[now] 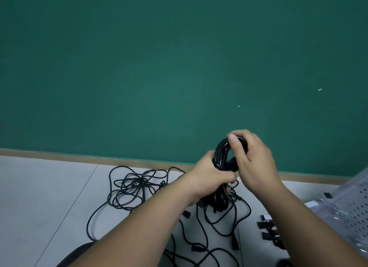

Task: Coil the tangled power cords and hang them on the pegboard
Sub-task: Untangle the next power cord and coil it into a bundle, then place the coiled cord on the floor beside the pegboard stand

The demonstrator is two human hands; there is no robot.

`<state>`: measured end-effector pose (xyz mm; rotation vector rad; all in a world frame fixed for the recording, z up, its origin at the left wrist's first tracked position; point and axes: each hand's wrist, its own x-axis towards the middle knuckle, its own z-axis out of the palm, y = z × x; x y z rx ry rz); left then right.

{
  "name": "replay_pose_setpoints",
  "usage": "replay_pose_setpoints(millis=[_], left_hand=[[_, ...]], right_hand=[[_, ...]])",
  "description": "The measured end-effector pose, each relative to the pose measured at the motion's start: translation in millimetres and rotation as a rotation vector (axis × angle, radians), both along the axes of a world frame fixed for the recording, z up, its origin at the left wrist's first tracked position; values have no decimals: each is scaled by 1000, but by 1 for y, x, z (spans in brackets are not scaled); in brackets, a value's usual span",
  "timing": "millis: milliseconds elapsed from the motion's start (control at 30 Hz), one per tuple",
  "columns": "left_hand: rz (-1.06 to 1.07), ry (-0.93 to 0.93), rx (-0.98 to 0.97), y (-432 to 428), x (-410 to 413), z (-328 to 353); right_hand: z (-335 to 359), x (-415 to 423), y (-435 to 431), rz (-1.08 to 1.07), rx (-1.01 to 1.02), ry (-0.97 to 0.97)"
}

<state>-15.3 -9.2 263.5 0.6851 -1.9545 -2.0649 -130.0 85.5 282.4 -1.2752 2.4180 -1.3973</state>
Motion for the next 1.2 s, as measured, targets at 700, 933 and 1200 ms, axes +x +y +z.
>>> replay_pose_setpoints(millis=[700, 933, 1200], left_hand=[[-200, -262, -517, 63, -30, -87], [-423, -433, -389, 111, -24, -151], [-531, -581, -366, 146, -13, -233]], right_hand=[[-80, -26, 88, -190, 81, -770], [-161, -15, 148, -522, 71, -909], [-232, -3, 188, -678, 206, -1237]])
